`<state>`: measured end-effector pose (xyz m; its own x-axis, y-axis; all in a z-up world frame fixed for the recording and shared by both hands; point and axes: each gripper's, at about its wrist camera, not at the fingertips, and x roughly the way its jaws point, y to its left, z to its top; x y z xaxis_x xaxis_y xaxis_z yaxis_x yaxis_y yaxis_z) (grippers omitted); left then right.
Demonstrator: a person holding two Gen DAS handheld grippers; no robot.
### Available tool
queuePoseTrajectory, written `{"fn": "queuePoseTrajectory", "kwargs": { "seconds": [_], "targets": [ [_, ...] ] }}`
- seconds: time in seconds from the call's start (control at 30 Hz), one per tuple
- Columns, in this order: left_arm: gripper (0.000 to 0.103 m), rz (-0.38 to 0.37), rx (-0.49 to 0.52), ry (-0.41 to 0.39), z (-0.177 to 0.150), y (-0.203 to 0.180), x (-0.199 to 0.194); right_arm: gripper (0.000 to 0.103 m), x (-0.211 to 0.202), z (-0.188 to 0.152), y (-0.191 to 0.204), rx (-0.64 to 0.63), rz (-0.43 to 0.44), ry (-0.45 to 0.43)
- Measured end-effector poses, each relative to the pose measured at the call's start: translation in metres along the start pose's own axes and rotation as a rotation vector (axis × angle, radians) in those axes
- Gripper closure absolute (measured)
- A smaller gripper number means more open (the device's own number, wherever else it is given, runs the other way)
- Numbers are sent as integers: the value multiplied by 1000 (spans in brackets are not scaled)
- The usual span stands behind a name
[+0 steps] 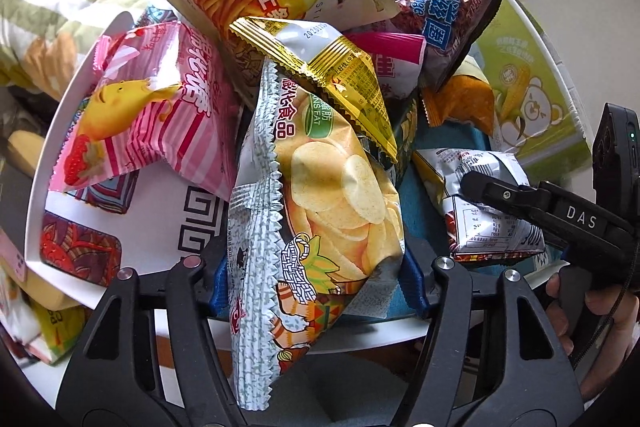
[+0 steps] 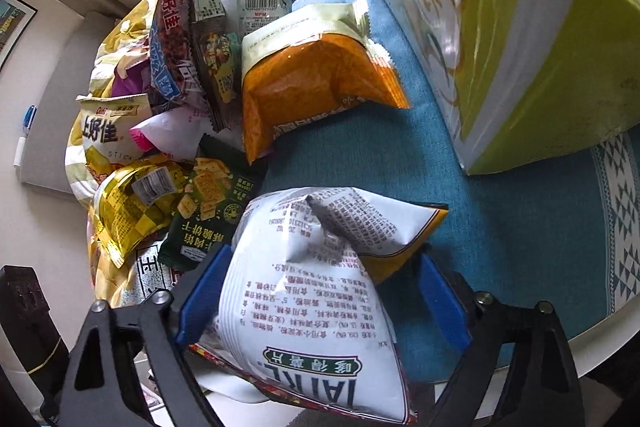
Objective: Organize snacks
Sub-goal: 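Grasp the potato chip bag with the left tool while the right tool grasps the white TATRE bag, then carry both bags over the cardboard box and open both tools to drop them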
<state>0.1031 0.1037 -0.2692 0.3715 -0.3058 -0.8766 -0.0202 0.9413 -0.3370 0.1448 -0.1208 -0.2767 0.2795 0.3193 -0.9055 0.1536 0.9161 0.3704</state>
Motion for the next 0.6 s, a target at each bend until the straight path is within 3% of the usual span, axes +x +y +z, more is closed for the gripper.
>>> {"fn": "queuePoseTrajectory", "kwargs": {
  "seconds": [0.07, 0.17, 0.6],
  "targets": [
    [41, 4, -3, -12, -2, -1, -5, 33, -2, -1, -1, -15, 14, -3],
    [41, 23, -2, -32, -3, -4, -16, 39, -10, -5, 2, -62, -6, -17],
    [41, 90, 23, -175, -11, -44, -76, 40, -69, -10, 11, -216, -17, -131]
  ]
}}
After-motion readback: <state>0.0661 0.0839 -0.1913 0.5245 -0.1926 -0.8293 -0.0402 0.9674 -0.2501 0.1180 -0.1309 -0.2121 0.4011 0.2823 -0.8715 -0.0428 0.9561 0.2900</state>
